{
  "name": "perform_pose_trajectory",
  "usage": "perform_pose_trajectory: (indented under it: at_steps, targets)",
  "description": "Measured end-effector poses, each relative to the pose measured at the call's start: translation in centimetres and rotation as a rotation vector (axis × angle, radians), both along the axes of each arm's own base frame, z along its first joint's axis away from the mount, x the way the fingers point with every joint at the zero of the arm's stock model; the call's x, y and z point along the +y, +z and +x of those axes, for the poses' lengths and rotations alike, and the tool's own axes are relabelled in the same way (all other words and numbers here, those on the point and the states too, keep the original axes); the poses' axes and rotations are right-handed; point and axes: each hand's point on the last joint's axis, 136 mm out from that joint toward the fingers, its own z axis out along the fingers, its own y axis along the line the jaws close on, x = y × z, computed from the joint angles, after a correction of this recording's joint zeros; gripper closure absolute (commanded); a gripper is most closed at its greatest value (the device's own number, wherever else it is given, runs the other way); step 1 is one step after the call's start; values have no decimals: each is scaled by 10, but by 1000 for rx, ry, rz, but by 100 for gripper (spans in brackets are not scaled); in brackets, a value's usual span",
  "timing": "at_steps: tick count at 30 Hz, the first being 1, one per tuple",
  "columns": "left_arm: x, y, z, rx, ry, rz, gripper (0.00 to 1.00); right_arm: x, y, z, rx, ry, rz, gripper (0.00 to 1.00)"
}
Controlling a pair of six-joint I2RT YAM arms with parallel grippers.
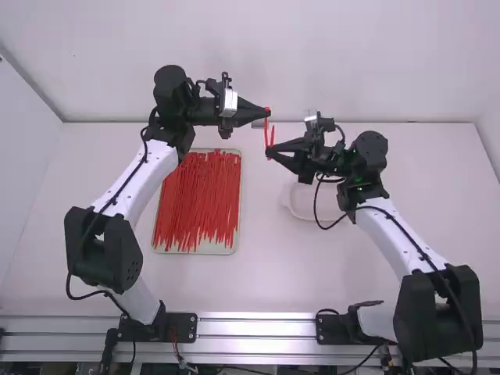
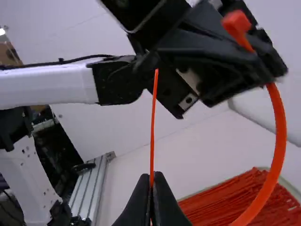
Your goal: Fasten the cable tie
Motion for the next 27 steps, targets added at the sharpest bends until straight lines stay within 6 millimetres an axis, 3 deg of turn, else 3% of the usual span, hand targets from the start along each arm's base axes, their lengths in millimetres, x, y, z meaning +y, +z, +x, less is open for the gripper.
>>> perform_pose_trajectory:
  at_steps: [17, 27]
  targets:
    - [0, 3, 0, -79, 1, -4, 98, 15, 4, -5, 51, 35, 31, 100]
    - [1, -6, -21, -230, -119, 10, 98, 13, 4, -2, 62, 21, 33, 100]
